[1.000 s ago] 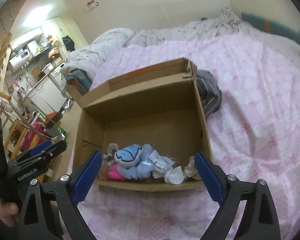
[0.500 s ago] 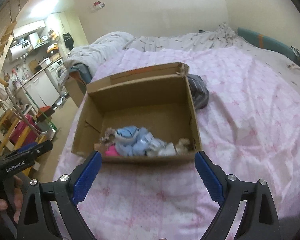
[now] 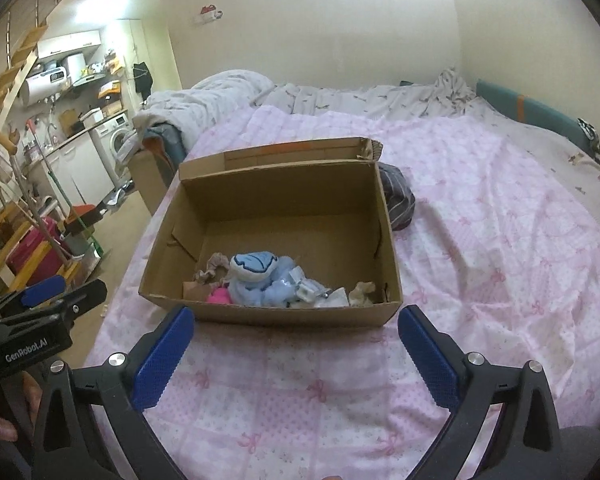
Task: Organize soft objects
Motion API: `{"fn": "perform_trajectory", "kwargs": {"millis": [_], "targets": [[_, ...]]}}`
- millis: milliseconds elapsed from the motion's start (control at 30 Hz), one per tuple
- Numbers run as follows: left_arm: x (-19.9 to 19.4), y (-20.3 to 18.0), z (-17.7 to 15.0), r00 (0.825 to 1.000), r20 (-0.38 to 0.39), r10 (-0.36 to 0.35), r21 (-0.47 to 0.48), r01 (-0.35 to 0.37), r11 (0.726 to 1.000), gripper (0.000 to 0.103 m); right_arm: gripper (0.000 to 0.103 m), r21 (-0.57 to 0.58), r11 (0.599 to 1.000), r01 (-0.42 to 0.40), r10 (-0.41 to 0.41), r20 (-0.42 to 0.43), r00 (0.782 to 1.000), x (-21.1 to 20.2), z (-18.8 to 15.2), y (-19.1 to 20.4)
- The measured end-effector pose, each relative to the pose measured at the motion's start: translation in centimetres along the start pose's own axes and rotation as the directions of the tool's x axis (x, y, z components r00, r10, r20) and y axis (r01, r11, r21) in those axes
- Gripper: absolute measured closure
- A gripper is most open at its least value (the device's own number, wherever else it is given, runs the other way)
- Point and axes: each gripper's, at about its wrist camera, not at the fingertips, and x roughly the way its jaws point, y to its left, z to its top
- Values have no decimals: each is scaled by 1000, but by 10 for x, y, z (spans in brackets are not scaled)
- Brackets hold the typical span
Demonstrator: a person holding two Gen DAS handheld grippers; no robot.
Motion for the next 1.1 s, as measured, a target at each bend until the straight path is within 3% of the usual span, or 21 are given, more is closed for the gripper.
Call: {"fn": "perform_trajectory", "kwargs": {"millis": [433, 1100], "targets": [[-6, -5, 0, 999, 36, 19, 20, -19, 1000, 3, 0, -3, 1000, 0, 0, -23, 1000, 8, -1, 1], [-3, -8, -2, 1000, 27, -5, 39, 4, 999, 3, 0, 5, 1000, 14, -14, -30, 999, 10, -1, -2]]}}
